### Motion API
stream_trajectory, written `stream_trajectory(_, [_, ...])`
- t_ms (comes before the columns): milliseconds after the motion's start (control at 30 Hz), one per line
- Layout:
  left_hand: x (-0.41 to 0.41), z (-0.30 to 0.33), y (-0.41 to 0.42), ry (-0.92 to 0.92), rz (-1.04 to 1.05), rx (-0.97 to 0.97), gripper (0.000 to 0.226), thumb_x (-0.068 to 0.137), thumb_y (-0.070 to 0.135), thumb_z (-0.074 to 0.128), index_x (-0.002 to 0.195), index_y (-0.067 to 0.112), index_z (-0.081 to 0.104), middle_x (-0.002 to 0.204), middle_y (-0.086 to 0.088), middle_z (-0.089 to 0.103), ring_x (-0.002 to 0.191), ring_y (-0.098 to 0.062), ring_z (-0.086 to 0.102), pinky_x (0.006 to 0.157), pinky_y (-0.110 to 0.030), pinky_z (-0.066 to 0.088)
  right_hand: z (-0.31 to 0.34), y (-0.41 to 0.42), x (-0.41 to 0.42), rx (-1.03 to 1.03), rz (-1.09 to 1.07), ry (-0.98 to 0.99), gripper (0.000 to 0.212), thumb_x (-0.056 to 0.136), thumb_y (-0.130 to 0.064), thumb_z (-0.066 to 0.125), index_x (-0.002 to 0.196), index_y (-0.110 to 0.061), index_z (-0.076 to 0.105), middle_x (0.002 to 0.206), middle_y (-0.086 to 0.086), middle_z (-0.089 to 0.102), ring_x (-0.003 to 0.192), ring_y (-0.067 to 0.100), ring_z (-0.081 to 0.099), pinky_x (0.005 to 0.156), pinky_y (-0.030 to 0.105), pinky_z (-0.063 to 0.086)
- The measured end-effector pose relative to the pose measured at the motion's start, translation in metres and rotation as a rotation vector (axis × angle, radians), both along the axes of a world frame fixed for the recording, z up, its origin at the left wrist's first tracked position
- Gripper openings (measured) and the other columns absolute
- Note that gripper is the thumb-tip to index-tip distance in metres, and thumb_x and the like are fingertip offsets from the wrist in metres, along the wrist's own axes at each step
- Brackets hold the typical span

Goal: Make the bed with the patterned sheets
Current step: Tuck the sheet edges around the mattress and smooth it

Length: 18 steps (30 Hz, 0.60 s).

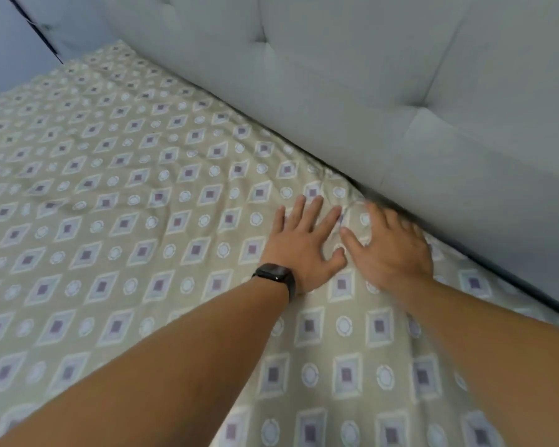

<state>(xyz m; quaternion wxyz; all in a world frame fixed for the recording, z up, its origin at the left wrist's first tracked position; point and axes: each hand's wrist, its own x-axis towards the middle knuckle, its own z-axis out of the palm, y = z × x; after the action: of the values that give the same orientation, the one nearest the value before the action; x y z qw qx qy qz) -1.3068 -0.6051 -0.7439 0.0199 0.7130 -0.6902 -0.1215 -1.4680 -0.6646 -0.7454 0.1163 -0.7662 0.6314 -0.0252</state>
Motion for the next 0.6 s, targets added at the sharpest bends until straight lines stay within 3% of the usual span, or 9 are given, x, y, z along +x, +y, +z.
stream_trajectory(133, [0.002,0.004,-0.013,-0.085,0.046,0.165,0.082,0.087,0.071,0.025,0.159,0.044,-0.004,0.169,0.005,-0.012,0.155,-0.022,-0.018,0.123,-0.054,-0.011,-0.003,-0.017,0.004,0.108,-0.011,0.021,0.088,0.079,-0.089,0.025,0.144,-0.030,0.037,0.150,0.003,0.048,0.136,0.029,0.046,0.111,0.045,0.035])
stream_trajectory(267, [-0.023,0.056,-0.010,-0.275,0.009,0.264,0.089,0.089,0.074,0.033,0.160,0.038,-0.007,0.169,0.000,-0.015,0.154,-0.025,-0.021,0.122,-0.054,-0.012,0.027,-0.020,-0.006,0.316,0.055,0.017,0.088,0.092,-0.078,0.027,0.161,-0.028,0.008,0.168,0.001,0.016,0.152,0.026,0.023,0.122,0.044,0.020])
stream_trajectory(400, [-0.064,0.109,0.058,-0.149,0.039,0.423,0.090,0.091,0.070,0.042,0.160,0.039,-0.007,0.170,0.000,-0.009,0.155,-0.025,-0.014,0.125,-0.052,-0.005,0.067,0.050,-0.071,0.324,0.130,0.029,0.067,0.104,-0.055,0.019,0.162,-0.028,0.000,0.170,-0.005,-0.002,0.156,0.023,0.004,0.126,0.044,0.008])
stream_trajectory(467, [-0.089,0.126,0.101,-0.096,0.016,0.488,0.089,0.093,0.066,0.045,0.160,0.039,-0.006,0.170,0.001,-0.007,0.156,-0.024,-0.010,0.125,-0.051,-0.004,0.078,0.103,-0.118,0.398,0.134,0.086,0.065,0.106,-0.052,0.016,0.162,-0.029,-0.005,0.170,-0.004,-0.009,0.156,0.023,-0.003,0.126,0.044,0.003])
stream_trajectory(600, [-0.139,0.134,0.155,-0.004,-0.008,0.548,0.087,0.095,0.064,0.046,0.160,0.040,-0.007,0.170,0.002,-0.008,0.156,-0.024,-0.008,0.125,-0.053,-0.002,0.084,0.167,-0.192,0.316,0.138,0.206,0.067,0.105,-0.053,0.013,0.162,-0.024,-0.010,0.170,0.001,-0.012,0.156,0.026,-0.007,0.127,0.046,0.003])
